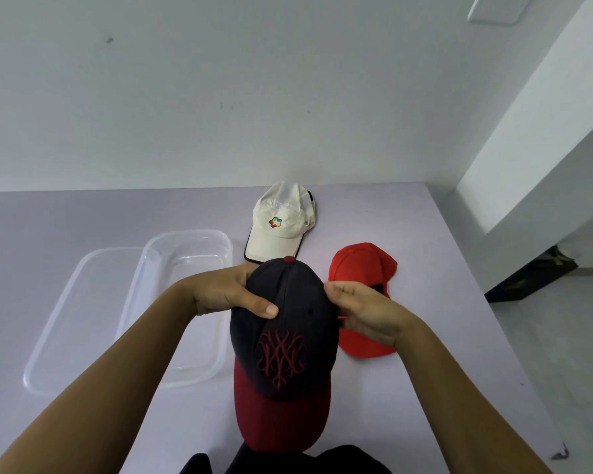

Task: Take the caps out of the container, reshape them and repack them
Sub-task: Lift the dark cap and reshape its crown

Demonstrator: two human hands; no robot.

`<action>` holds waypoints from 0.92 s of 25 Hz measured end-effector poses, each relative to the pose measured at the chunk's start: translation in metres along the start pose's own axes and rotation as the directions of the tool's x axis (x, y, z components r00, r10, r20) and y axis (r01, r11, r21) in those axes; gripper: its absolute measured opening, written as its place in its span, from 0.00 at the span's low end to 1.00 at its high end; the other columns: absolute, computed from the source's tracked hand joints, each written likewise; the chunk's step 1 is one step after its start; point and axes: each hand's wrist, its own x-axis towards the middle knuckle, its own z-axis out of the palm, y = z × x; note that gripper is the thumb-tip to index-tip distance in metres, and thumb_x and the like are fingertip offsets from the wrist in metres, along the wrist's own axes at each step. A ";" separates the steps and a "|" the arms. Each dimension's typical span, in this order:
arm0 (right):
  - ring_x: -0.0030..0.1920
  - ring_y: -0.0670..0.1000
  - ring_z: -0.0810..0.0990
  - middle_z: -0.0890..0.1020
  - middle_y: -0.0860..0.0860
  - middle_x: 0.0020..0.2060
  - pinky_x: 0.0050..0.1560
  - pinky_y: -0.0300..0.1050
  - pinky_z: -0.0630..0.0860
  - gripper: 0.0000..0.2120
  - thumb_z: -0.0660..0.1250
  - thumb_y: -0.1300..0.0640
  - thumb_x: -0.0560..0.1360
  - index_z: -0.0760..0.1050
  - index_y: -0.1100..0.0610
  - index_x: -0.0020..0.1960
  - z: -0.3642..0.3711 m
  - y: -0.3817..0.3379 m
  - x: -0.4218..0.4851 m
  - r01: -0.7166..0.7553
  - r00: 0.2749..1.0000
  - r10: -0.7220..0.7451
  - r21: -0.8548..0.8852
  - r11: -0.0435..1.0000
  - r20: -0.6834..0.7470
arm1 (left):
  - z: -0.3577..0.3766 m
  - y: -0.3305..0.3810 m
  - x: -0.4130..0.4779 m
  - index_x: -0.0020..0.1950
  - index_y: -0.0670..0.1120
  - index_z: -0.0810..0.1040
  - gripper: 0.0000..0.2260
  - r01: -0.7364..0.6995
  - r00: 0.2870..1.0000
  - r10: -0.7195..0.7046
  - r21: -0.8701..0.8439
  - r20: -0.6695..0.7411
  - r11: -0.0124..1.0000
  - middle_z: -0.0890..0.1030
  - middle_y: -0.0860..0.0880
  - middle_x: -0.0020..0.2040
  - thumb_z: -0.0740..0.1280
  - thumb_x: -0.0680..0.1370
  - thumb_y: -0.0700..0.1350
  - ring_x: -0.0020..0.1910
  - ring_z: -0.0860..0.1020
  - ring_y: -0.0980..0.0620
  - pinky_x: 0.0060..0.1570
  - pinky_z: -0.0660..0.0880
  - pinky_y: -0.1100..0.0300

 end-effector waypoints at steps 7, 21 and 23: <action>0.44 0.44 0.79 0.81 0.45 0.41 0.48 0.39 0.75 0.14 0.58 0.47 0.78 0.77 0.54 0.50 -0.010 0.017 0.030 0.022 0.979 -0.040 -0.090 0.996 -0.202 | -0.020 -0.026 0.024 0.46 0.50 0.85 0.12 0.081 0.996 -0.084 -0.115 -0.024 0.990 0.86 0.50 0.47 0.78 0.64 0.43 0.48 0.84 0.53 0.47 0.78 0.65; 0.38 0.48 0.77 0.76 0.52 0.39 0.43 0.44 0.71 0.12 0.51 0.56 0.81 0.71 0.60 0.52 -0.030 0.075 0.116 -0.430 0.840 0.248 -0.313 0.847 -0.483 | -0.053 -0.090 0.105 0.51 0.47 0.81 0.11 0.433 0.898 -0.433 -0.026 -0.077 0.901 0.85 0.46 0.50 0.75 0.70 0.42 0.49 0.83 0.48 0.52 0.79 0.57; 0.37 0.47 0.77 0.75 0.50 0.39 0.46 0.45 0.72 0.12 0.50 0.56 0.81 0.69 0.59 0.58 -0.027 0.077 0.123 -0.440 0.816 0.286 -0.218 0.871 -0.502 | -0.055 -0.091 0.109 0.53 0.47 0.80 0.13 0.445 0.891 -0.446 -0.024 -0.087 0.895 0.84 0.47 0.51 0.75 0.70 0.43 0.49 0.83 0.49 0.52 0.79 0.58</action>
